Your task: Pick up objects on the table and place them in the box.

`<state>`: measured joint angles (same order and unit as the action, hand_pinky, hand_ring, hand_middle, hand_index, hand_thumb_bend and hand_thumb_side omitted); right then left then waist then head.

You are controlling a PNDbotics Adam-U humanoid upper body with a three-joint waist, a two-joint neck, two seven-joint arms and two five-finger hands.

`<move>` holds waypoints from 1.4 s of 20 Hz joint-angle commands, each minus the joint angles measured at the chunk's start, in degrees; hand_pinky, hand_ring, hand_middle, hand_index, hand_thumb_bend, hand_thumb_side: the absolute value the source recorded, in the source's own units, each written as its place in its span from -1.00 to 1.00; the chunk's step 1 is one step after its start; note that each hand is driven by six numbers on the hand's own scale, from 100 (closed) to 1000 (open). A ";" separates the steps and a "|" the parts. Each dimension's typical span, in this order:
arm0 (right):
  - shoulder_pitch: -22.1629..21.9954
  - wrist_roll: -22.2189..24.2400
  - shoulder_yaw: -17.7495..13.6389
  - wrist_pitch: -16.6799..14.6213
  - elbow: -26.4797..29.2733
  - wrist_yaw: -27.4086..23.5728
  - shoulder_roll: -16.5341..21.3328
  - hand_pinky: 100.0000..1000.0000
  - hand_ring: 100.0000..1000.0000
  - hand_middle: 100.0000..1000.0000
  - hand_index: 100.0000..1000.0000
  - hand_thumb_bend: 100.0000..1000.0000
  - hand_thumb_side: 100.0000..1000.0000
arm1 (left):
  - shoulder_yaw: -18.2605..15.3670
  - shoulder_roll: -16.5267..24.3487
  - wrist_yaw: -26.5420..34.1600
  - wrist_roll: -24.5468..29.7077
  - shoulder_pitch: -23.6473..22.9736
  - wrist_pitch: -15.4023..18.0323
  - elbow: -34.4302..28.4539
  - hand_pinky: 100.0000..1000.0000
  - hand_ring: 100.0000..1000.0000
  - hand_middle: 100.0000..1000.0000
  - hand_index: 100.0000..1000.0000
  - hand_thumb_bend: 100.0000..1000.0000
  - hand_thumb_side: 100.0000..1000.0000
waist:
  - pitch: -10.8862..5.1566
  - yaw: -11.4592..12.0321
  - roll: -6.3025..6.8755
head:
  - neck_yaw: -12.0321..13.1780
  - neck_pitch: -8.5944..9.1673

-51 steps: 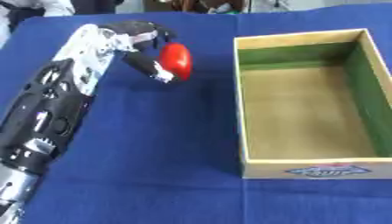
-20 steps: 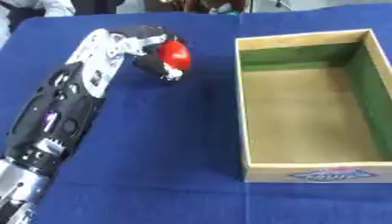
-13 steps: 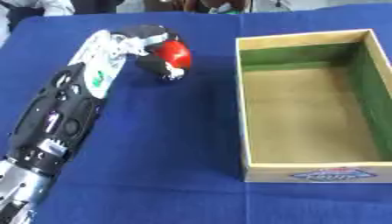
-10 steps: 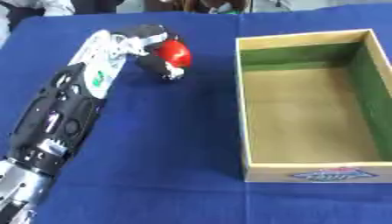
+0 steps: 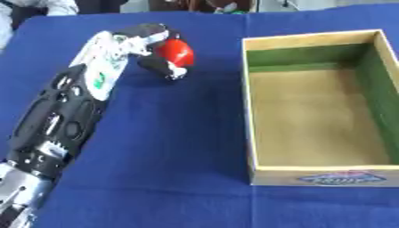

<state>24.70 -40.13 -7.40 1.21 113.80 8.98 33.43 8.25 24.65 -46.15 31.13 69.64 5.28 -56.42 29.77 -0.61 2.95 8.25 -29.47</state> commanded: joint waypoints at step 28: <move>1.43 0.68 0.05 -0.90 0.79 -0.79 1.34 0.35 0.37 0.47 0.43 -1.00 0.57 | 6.88 -10.87 -1.66 0.95 4.80 -0.75 -22.01 -0.80 -0.14 0.05 0.46 -1.00 -0.23 | -7.09 0.80 -0.92 | -0.90 -3.27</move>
<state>25.34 -39.42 -7.03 0.50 113.80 8.45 33.45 14.99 14.55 -47.14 31.86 73.38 4.69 -76.54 24.43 0.19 2.36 7.25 -32.40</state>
